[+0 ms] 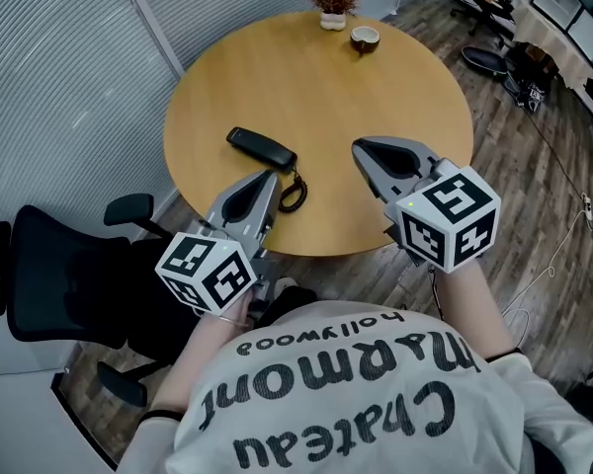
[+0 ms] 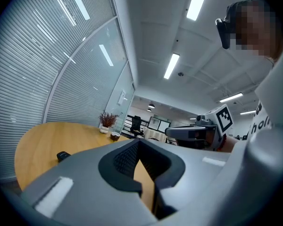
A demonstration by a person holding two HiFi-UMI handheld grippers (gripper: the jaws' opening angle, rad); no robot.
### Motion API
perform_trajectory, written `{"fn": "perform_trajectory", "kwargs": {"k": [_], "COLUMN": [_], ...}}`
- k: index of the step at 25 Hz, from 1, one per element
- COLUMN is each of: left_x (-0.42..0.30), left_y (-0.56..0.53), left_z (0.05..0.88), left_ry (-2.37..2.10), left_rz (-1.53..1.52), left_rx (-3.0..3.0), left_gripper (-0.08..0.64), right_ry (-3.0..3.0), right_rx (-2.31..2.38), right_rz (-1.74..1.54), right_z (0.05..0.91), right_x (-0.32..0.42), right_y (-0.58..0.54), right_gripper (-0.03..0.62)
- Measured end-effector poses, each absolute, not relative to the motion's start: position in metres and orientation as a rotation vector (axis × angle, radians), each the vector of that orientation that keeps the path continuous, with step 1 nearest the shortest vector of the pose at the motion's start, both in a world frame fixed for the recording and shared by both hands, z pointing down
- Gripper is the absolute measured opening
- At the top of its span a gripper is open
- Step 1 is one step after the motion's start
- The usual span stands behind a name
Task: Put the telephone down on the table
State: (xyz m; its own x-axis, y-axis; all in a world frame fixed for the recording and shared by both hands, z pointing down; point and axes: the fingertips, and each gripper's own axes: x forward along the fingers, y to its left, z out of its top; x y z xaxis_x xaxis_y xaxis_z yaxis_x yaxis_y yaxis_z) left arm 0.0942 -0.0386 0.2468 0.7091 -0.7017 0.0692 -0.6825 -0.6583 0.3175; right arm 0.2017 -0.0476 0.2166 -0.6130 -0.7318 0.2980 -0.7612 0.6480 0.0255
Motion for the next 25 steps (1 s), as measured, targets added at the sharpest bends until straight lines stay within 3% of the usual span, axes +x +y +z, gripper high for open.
{"fn": "perform_trajectory", "kwargs": {"k": [25], "left_x": [0.0961], "left_y": [-0.0347], "left_z": [0.2443], "left_ry": [-1.082], "left_rz": [-0.09], "left_rx": [2.606], "left_gripper": [0.002], "right_ry": [-2.623], "right_rx": [1.259], "right_rz": [0.164], "right_z": [0.2132], "right_x": [0.2081], "right_y": [-0.0457], "right_gripper": [0.014]}}
